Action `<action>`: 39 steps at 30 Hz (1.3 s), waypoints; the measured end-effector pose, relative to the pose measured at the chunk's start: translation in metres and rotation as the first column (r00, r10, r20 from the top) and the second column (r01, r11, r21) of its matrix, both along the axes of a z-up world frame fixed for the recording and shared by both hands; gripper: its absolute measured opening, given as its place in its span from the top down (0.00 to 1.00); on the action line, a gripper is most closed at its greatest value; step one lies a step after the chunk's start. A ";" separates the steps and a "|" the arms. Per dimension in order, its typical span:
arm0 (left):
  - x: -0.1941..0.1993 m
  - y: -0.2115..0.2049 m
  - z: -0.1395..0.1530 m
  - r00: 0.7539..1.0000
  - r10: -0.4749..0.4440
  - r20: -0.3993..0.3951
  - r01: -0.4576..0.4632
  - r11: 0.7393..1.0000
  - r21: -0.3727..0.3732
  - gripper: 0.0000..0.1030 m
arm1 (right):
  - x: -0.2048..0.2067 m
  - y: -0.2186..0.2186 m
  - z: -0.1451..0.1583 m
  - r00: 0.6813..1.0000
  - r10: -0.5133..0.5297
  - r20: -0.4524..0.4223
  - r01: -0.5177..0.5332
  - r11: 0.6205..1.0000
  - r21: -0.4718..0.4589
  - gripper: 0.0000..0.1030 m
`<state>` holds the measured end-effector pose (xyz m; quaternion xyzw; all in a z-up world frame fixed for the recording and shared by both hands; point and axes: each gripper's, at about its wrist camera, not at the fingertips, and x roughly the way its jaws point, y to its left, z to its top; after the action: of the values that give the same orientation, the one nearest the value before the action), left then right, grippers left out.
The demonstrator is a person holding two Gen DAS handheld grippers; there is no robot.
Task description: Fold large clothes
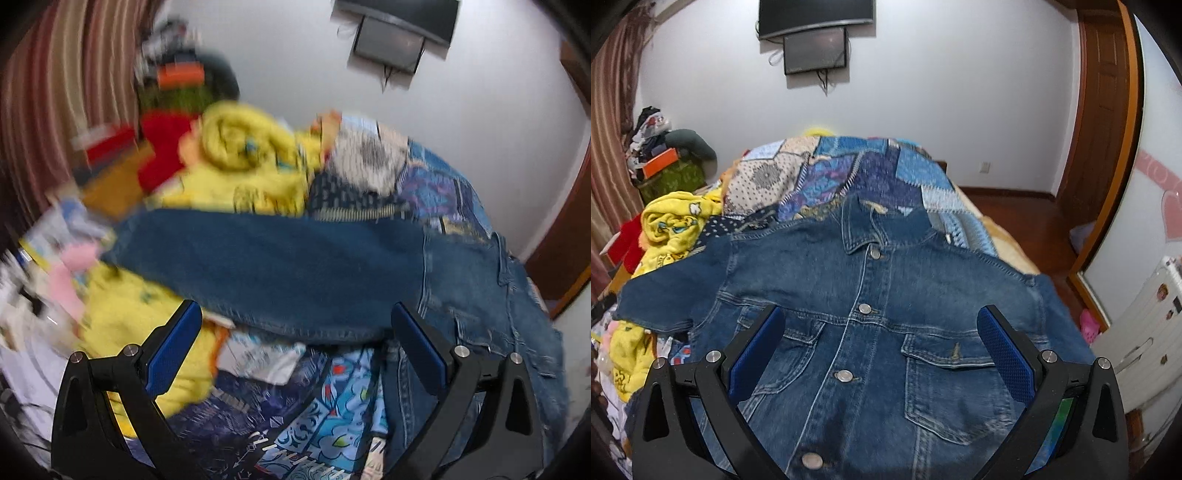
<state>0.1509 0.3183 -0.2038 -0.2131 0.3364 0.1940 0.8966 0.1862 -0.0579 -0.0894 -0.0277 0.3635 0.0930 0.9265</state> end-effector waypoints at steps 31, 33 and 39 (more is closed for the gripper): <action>0.075 0.052 -0.029 0.998 0.036 -0.058 -0.047 0.979 -0.200 0.88 | 0.037 0.000 -0.024 0.991 -0.007 -0.134 0.016 0.998 0.066 0.00; 0.083 0.039 0.005 1.000 0.016 -0.013 -0.018 0.992 -0.124 0.88 | 0.033 -0.002 -0.020 0.992 -0.001 -0.126 0.011 0.996 0.085 0.00; 0.114 -0.023 0.083 0.983 -0.152 0.098 0.153 0.988 -0.002 0.90 | 0.022 -0.018 -0.007 0.996 -0.020 -0.082 0.029 0.994 0.104 0.00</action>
<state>0.2649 0.2955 -0.1212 -0.2000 0.3083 0.1126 0.9232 0.2080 -0.0755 -0.0964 0.0293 0.3956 0.1017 0.9123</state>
